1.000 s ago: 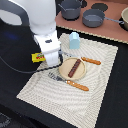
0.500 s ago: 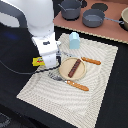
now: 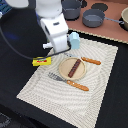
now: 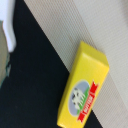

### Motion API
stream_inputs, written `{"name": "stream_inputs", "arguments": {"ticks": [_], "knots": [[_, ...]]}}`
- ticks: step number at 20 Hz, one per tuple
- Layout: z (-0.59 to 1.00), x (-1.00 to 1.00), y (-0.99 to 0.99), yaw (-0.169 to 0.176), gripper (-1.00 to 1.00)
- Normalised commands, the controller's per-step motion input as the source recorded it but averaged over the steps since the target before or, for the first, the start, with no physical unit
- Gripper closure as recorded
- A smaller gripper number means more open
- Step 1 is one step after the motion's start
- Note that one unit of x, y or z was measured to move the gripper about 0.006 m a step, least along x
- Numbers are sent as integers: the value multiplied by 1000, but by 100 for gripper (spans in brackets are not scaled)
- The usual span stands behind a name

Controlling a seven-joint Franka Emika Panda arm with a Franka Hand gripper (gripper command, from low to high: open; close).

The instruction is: Interact with the objects in diverse but meaningful ways.

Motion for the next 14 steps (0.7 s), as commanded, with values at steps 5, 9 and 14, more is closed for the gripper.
{"name": "stream_inputs", "arguments": {"ticks": [5, 9, 14], "knots": [[-433, -613, 245, -20, -100], [-454, -686, 36, -88, -100], [-507, -649, 70, -79, -100]]}}
